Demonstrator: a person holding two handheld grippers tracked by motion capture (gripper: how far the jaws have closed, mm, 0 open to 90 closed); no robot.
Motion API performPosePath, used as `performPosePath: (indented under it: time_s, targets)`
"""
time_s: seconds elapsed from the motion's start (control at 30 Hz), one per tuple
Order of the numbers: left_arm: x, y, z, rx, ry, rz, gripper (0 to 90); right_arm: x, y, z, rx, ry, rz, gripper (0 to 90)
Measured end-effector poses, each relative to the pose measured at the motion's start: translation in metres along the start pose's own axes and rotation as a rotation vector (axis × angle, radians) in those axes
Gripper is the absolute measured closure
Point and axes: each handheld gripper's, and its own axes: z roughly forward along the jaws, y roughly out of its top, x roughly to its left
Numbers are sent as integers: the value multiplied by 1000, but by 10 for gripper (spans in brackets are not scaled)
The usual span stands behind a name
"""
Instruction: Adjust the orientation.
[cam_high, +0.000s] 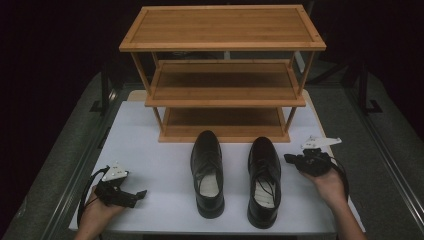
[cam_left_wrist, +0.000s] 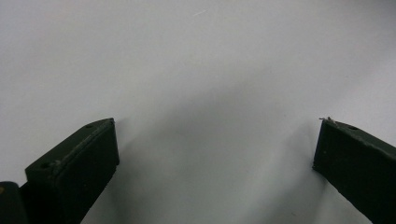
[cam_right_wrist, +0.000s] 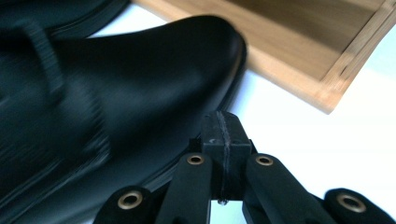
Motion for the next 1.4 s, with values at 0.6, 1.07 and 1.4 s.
performPosePath:
  time_s: [0.6,1.07,1.4]
  targets:
    - [0,0,0,0,1,1,0,47,-45,-12,40,114,-6,897]
    - [0,0,0,1,0,1,0,51,-41,-5,43,108,-7,898]
    - [0,0,0,1,0,1,0,57,-33,4,50,121,-18,898]
